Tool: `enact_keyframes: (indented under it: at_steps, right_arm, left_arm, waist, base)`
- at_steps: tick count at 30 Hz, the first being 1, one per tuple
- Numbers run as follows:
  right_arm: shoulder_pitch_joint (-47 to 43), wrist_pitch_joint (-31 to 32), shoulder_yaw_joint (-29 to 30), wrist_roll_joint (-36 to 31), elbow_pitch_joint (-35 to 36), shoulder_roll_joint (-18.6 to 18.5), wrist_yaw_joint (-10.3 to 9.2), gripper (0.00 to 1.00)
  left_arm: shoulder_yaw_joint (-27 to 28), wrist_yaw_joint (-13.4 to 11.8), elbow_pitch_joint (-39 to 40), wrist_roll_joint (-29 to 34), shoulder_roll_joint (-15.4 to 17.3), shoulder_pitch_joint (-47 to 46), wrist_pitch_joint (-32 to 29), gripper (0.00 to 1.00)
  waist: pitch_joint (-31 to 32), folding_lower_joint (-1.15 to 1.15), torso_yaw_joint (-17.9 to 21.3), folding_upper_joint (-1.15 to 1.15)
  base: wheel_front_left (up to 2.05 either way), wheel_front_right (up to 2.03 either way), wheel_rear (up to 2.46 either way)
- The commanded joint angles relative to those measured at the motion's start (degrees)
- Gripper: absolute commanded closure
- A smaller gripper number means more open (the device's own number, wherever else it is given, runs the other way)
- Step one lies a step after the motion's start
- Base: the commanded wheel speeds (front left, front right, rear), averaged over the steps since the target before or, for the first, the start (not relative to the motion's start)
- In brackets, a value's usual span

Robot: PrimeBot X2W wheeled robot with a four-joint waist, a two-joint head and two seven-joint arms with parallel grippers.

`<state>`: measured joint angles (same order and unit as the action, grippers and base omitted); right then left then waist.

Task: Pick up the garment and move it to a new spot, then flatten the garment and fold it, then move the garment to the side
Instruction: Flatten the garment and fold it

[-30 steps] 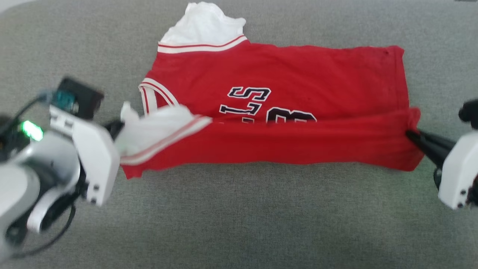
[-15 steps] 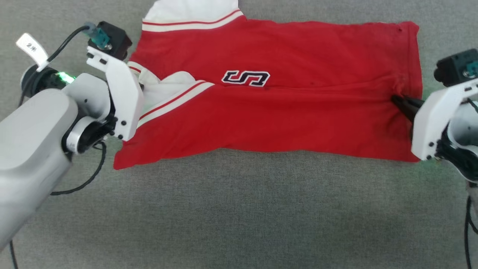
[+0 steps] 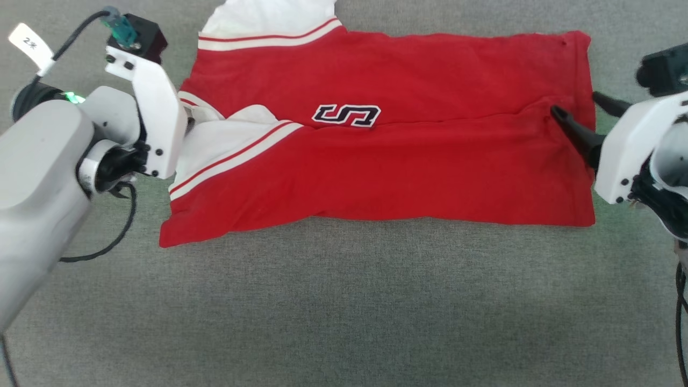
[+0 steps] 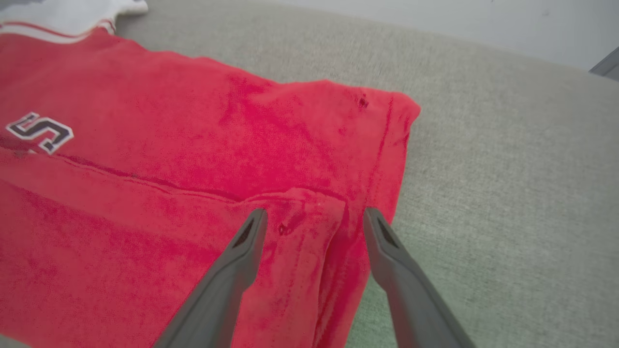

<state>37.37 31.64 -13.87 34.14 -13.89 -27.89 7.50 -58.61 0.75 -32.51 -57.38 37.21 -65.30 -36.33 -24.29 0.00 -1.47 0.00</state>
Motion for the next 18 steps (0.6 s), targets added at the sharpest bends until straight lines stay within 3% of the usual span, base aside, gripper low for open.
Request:
enact_keyframes:
  at_steps: [1, 7, 12, 18]
  right_arm:
    - [-1.29, -0.52, 0.13, 0.27, 0.50, 0.10, -0.01, 0.00]
    - [-7.51, -6.38, 6.50, -2.58, 7.45, 1.16, -0.01, 0.00]
    - [-12.82, -12.65, 13.52, -7.59, 14.17, 4.92, -0.01, 0.00]
    - [-17.80, -18.34, 17.57, -12.42, 20.48, 9.57, -0.01, 0.00]
  left_arm:
    - [-0.09, 0.03, 0.59, 0.36, 0.34, 0.25, -0.12, 0.00]
    - [0.34, -3.34, 9.08, -0.40, 5.56, 3.66, -1.10, 0.00]
    - [0.75, -9.00, 19.15, -2.19, 10.57, 8.31, -3.61, 0.00]
    - [0.93, -15.62, 28.81, -5.09, 15.32, 14.61, -5.21, 0.00]
  waist:
    - [0.58, 0.00, -0.09, 0.00]
    - [3.10, 0.00, -0.33, 0.00]
    - [4.41, 0.00, -0.02, 0.00]
    - [4.93, 0.00, 1.63, 0.00]
  base:
    - [0.00, 0.00, 0.00]
    - [0.00, 0.00, 0.00]
    - [0.00, 0.00, 0.00]
    - [0.00, 0.00, 0.00]
